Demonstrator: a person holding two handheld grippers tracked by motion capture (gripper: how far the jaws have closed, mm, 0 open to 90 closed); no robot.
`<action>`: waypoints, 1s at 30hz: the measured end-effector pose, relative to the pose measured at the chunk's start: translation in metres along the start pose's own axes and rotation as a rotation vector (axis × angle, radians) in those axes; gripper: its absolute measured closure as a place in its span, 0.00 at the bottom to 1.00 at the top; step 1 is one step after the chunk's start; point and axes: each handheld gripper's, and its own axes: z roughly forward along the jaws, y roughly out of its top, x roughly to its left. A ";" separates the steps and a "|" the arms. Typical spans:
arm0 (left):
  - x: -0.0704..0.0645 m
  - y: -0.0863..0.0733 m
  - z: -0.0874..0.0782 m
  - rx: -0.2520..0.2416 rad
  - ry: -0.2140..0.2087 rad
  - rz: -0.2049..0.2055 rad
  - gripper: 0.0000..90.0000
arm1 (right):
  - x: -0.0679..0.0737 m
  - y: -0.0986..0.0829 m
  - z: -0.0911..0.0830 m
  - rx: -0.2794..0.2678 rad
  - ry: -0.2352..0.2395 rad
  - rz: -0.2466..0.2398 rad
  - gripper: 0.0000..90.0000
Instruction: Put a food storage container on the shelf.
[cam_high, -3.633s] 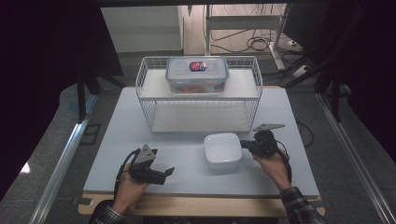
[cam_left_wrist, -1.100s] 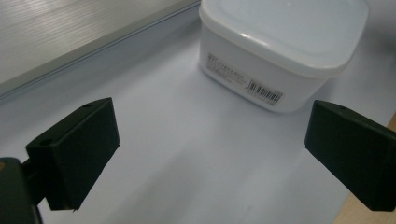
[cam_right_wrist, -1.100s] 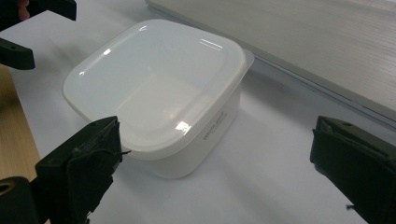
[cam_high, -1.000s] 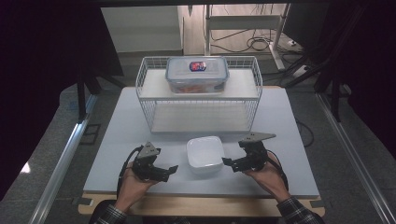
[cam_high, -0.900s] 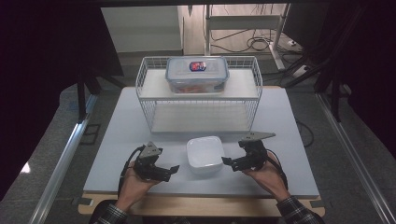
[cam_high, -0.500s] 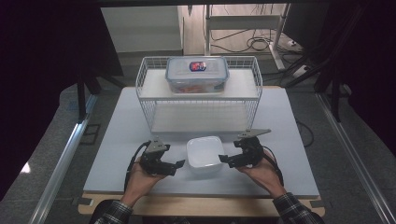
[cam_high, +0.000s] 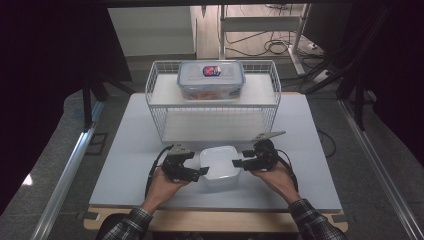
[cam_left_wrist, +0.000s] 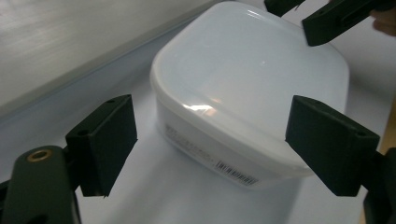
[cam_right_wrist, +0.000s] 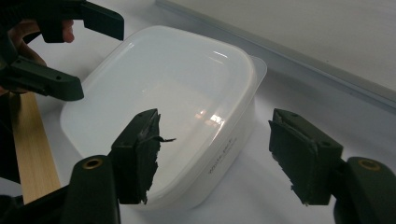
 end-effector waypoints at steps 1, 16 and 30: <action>0.002 0.000 0.002 0.006 -0.021 -0.025 0.18 | -0.001 0.001 0.002 0.006 0.008 0.004 0.41; -0.001 -0.003 -0.002 0.064 -0.155 -0.140 0.41 | -0.004 -0.002 -0.001 0.075 0.122 0.102 0.55; -0.011 -0.001 -0.018 -0.003 -0.041 -0.145 0.84 | 0.012 -0.007 -0.024 0.010 0.045 0.160 0.86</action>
